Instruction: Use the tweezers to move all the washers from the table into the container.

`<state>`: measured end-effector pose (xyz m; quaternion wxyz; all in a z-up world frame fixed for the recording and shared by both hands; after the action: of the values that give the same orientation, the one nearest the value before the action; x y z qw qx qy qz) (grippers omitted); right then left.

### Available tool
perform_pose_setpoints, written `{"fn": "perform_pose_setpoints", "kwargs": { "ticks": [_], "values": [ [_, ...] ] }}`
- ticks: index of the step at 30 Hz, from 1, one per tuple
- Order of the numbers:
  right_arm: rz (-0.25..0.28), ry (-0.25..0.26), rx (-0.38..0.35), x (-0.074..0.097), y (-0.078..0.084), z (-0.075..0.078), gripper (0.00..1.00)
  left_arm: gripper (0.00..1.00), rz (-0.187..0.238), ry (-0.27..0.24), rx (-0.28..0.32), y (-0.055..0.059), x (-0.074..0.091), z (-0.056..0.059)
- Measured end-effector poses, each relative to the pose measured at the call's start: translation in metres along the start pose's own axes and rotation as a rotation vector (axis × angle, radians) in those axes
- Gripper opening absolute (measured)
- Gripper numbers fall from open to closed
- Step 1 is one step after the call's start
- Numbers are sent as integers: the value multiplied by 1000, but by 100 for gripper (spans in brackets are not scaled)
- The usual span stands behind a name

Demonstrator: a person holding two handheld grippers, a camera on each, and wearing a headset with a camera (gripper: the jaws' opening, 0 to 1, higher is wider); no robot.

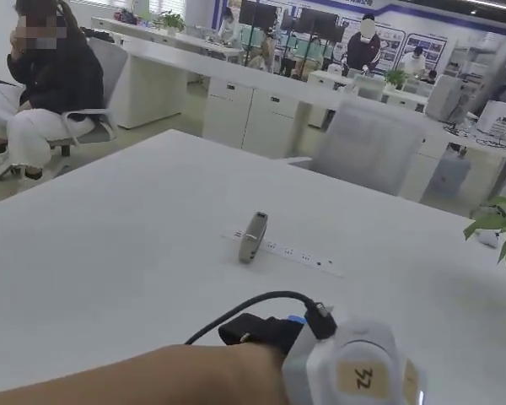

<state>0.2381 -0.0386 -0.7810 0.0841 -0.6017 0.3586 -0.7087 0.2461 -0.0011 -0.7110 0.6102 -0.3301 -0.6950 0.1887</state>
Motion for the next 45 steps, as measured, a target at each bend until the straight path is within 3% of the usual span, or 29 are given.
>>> {"fn": "perform_pose_setpoints", "kwargs": {
  "ticks": [2, 7, 9, 11, 13, 15, 16, 19, 21, 23, 24, 26, 29, 31, 35, 38, 41, 43, 45],
  "values": [
    [5, -16, -76, 0, 0, 0, 5, 0, 0, -14, -3, 0, -1, -1],
    [36, -10, -146, -1, 0, 5, 3, 0, 29, -117, 163, 6, 4, -1],
    [45, -4, -157, -2, -1, 4, 3, 5, 62, -200, 228, 14, 16, 0],
    [48, 1, -164, -3, -3, 3, 3, 7, 129, -301, 373, 23, 36, 3],
    [63, 7, -184, -2, -7, 4, 3, 10, 157, -389, 423, 32, 53, 13],
    [77, 14, -195, 0, -11, 6, 3, 16, 125, -445, 441, 48, 64, 22],
    [89, 20, -198, 2, -16, 8, 3, 19, 108, -512, 472, 53, 72, 31],
    [127, 29, -213, 5, -27, 13, 4, 33, 122, -610, 566, 65, 90, 51],
    [145, 45, -212, 4, -33, 17, 4, 44, 130, -685, 659, 74, 100, 62],
    [158, 53, -214, 0, -39, 22, 4, 62, 118, -798, 767, 85, 111, 70],
    [161, 52, -219, -2, -41, 24, 4, 62, 122, -811, 763, 86, 113, 73],
    [172, 43, -232, -7, -48, 26, 4, 61, 112, -909, 775, 94, 120, 81],
    [164, 23, -224, -19, -58, 27, 4, 72, 77, -992, 778, 105, 122, 89],
    [163, 10, -226, -23, -61, 26, 5, 72, 60, -976, 785, 107, 120, 91],
    [140, 3, -185, -35, -67, 23, 5, 79, 73, -1008, 804, 108, 116, 90],
    [131, 2, -169, -43, -71, 25, 5, 80, 66, -1001, 856, 113, 109, 92],
    [118, -10, -166, -49, -74, 27, 5, 80, 27, -1033, 821, 115, 111, 92],
    [86, -8, -142, -53, -73, 29, 5, 80, 38, -1034, 824, 115, 110, 90],
    [75, -7, -129, -56, -73, 31, 5, 81, 20, -1031, 820, 117, 108, 90]
  ]
}}
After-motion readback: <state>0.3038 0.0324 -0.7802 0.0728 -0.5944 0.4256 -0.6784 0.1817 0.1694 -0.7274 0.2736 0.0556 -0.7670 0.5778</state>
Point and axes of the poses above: the centre of the closed fingertips' face, and the gripper's own axes: x roughly backward along the fingers, z roughly to its right, y roughly out of its underside, the point moved 6 cm from there along x, roughly backward along the fingers, and after that the axes turned 3 degrees about -y, right-handed, at the moved point
